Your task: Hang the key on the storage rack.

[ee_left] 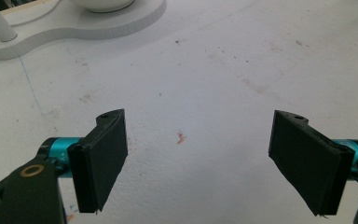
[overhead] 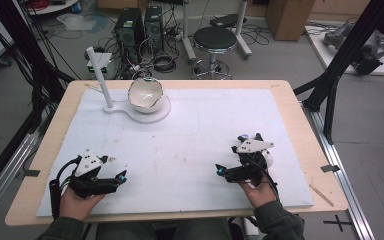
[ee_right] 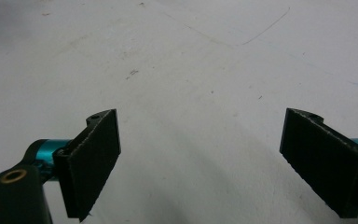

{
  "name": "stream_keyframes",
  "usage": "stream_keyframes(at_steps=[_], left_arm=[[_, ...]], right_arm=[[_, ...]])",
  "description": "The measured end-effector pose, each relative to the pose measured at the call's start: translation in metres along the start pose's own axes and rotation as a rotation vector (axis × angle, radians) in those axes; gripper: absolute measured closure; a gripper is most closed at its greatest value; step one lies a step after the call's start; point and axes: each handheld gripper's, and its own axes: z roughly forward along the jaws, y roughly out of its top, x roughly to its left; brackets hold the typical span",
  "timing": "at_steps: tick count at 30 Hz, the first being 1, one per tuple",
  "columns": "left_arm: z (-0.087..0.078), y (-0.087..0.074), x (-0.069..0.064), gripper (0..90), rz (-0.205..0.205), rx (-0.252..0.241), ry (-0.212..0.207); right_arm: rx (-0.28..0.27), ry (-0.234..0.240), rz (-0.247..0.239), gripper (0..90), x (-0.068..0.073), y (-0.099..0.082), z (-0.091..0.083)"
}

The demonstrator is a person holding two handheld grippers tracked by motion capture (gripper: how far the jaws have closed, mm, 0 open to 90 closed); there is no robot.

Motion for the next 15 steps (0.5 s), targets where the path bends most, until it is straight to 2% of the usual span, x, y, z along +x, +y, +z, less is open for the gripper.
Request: stream_keyframes(at_steps=[15], left_arm=[[-0.0005,0.0006,-0.0006,19.8,0.005,-0.007,-0.005]], right_arm=[[-0.004,0.004,0.005,11.5,0.0006,-0.0012,-0.0024]])
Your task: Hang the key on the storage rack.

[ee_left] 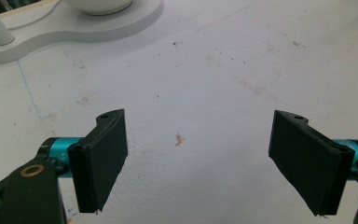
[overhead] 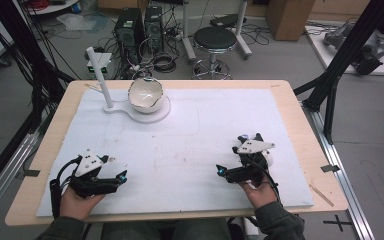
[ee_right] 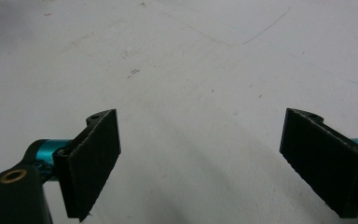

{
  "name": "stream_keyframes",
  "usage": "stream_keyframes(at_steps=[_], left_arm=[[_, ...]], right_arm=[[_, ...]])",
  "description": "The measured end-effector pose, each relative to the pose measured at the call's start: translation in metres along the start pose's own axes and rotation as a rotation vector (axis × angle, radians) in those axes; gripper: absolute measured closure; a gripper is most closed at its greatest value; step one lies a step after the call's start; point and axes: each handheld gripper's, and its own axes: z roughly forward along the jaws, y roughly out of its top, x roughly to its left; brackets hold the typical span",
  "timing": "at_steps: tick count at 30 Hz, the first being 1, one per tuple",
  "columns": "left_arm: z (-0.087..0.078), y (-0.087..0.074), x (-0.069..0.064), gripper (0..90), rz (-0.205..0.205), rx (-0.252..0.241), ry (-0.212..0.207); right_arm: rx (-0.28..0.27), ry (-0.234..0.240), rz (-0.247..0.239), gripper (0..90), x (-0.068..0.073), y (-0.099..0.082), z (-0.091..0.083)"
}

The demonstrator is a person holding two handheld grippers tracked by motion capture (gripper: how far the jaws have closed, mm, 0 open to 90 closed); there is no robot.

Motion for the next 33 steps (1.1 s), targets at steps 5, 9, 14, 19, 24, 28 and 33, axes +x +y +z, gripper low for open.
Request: stream_keyframes(at_steps=[5,9,14,19,24,28,33], left_arm=[[0.0,0.0,0.0,19.8,0.0,-0.001,-0.003],[-0.001,0.0,0.0,19.8,0.0,-0.005,-0.003],[-0.002,0.0,0.001,19.9,0.003,-0.007,0.003],[-0.003,0.0,0.001,19.9,0.002,-0.005,0.005],[-0.003,0.0,0.001,19.9,0.003,-0.01,0.004],[-0.003,0.0,0.001,19.9,0.003,-0.013,0.006],[-0.004,0.0,0.001,19.9,0.004,-0.014,0.009]], right_arm=[[0.002,0.0,0.005,11.5,0.0,0.0,-0.002],[-0.001,-0.001,0.006,11.5,0.001,0.0,-0.003],[-0.011,-0.004,-0.001,11.5,0.0,0.001,-0.005],[-0.023,-0.01,0.002,11.5,-0.001,0.003,-0.008],[-0.037,-0.009,0.003,11.5,-0.002,0.005,-0.013],[-0.04,-0.02,0.002,11.5,-0.004,0.007,-0.018],[-0.047,-0.03,0.013,11.5,-0.009,0.012,-0.024]])
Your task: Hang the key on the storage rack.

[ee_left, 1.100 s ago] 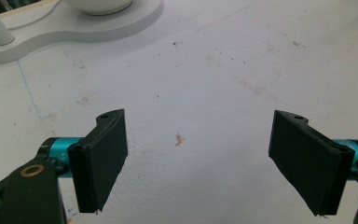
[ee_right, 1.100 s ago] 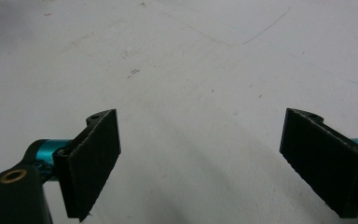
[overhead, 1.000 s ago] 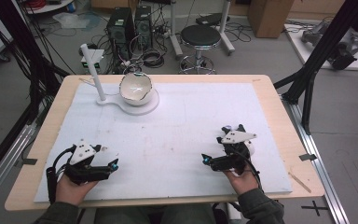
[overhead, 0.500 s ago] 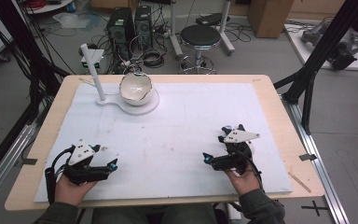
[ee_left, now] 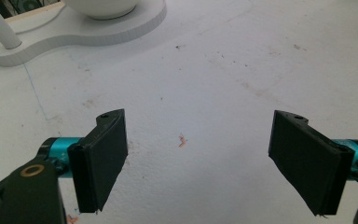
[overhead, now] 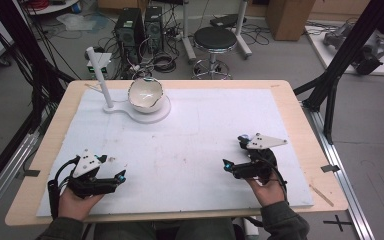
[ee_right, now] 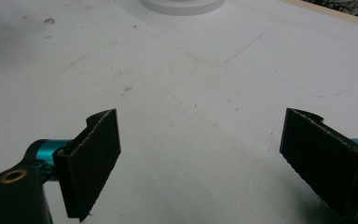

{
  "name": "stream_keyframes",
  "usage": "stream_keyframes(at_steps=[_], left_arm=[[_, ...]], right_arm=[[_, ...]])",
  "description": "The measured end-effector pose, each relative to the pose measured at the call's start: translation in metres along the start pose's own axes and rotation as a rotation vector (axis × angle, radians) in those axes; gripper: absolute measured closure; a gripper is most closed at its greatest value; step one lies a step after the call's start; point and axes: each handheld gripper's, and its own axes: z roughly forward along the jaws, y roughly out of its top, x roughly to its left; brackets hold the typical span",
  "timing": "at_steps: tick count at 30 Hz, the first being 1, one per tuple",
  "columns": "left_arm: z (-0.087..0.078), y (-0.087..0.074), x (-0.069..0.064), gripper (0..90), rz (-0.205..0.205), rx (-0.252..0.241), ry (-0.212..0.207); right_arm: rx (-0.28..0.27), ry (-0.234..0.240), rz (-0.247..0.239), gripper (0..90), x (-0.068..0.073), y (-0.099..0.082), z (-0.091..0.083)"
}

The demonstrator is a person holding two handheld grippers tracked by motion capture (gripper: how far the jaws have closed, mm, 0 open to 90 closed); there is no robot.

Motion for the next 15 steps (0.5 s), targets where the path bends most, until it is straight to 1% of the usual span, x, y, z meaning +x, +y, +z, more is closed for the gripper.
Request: stream_keyframes(at_steps=[3,6,7,11,14,15], left_arm=[[0.0,0.0,0.0,19.9,0.001,-0.001,0.0],[0.0,0.0,0.0,20.0,0.0,-0.002,-0.002],[0.0,0.0,0.0,20.0,0.002,-0.002,-0.001],[0.0,0.0,0.001,20.0,0.001,-0.002,-0.001],[0.0,0.0,0.001,20.0,0.0,-0.002,0.0],[0.0,0.0,0.001,20.0,0.0,-0.003,0.0]], right_arm=[[0.003,-0.005,-0.009,11.5,-0.002,0.002,-0.001],[0.014,-0.008,0.0,11.5,-0.004,0.004,-0.004],[0.015,-0.014,-0.006,11.5,-0.006,0.005,-0.004],[0.027,-0.025,0.0,11.5,-0.009,0.008,-0.007],[0.031,-0.032,0.01,11.6,-0.012,0.01,-0.009],[0.036,-0.042,0.012,11.7,-0.016,0.011,-0.012]])
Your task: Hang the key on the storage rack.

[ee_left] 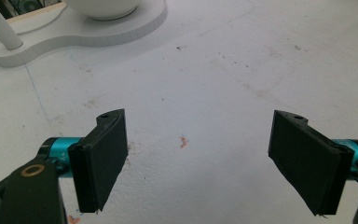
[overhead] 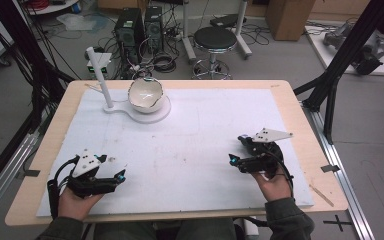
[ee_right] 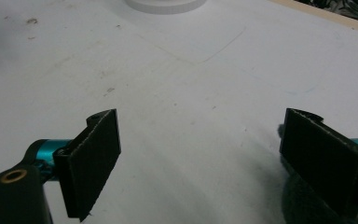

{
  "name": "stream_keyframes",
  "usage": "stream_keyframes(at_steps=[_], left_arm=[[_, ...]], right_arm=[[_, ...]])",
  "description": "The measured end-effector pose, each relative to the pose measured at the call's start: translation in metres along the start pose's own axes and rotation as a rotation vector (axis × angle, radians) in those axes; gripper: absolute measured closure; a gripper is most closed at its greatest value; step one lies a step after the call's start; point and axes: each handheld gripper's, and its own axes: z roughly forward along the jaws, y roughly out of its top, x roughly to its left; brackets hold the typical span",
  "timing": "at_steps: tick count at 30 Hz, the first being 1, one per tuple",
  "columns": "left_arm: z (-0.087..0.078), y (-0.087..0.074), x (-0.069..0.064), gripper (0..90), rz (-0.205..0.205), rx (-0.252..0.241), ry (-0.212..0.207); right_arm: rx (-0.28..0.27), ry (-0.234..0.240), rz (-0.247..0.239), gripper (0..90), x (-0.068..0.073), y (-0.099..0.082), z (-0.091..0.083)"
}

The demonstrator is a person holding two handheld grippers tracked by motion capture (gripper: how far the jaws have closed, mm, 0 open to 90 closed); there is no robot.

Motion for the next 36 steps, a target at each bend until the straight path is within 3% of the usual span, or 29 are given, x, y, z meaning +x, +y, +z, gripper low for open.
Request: stream_keyframes(at_steps=[5,12,16,26,36], left_arm=[[0.0,0.0,0.0,20.0,0.001,0.002,0.0],[0.0,0.0,0.0,20.1,-0.003,0.001,0.003],[-0.001,0.0,0.001,20.1,0.0,0.0,0.004],[-0.001,-0.001,0.001,20.1,-0.005,-0.001,0.005],[-0.001,-0.001,0.001,20.1,-0.001,0.005,0.006]], right_arm=[[0.004,-0.021,0.016,11.7,-0.009,0.003,-0.006],[-0.014,-0.055,0.07,14.3,-0.031,0.006,-0.019],[0.007,-0.072,0.099,15.7,-0.045,0.007,-0.019],[0.047,-0.121,0.134,17.0,-0.058,-0.005,-0.017],[0.071,-0.135,0.157,19.0,-0.064,-0.017,-0.015]])
